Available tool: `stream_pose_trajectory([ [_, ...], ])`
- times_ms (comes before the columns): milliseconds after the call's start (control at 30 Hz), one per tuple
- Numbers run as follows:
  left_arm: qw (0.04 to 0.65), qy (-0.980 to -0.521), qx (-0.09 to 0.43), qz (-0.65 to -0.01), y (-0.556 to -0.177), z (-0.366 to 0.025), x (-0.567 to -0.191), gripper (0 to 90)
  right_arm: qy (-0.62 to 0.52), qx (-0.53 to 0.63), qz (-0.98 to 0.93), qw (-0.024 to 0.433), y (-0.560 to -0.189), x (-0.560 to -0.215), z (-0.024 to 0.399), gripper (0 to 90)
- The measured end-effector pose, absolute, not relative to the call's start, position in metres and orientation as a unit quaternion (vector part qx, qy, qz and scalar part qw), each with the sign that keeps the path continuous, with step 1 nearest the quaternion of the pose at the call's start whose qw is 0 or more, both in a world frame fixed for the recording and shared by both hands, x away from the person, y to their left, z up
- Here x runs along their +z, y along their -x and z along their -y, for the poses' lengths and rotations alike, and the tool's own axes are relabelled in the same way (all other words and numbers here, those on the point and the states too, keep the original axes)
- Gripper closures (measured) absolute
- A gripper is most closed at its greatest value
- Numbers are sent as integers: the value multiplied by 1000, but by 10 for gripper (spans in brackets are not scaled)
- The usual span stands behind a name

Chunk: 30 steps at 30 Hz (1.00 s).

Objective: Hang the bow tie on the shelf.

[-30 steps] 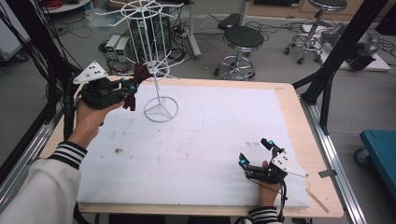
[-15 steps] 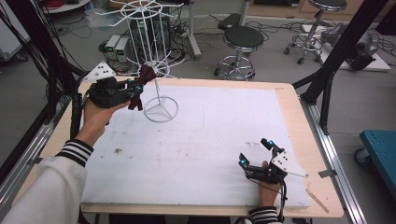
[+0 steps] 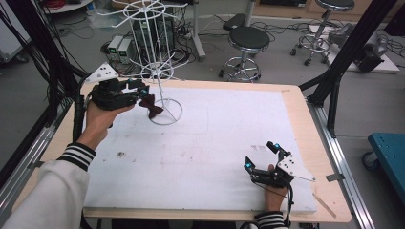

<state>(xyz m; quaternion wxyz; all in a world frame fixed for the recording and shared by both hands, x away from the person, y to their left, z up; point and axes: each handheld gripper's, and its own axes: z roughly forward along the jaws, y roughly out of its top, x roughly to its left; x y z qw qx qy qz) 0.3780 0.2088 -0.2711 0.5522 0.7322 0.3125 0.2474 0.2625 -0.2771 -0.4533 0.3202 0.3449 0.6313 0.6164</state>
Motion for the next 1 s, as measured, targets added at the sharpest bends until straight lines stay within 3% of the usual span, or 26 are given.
stream_pose_trajectory([
  [133, 568, -729, 239, -298, -376, -211, -269, 342, -346, 616, -631, 321, -262, -453, 277, 9],
  [233, 566, -738, 235, -282, -375, -213, -269, 129, -345, 616, -631, 321, -263, -453, 277, 9],
  [333, 559, -746, 239, -271, -371, -213, -270, 21, -345, 617, -631, 320, -262, -453, 277, 9],
  [633, 584, -740, 232, -240, -355, -224, -279, 17, -346, 616, -631, 320, -262, -453, 277, 9],
  [1000, 614, -719, 234, -227, -327, -258, -316, 17, -344, 615, -633, 322, -263, -453, 277, 9],
])
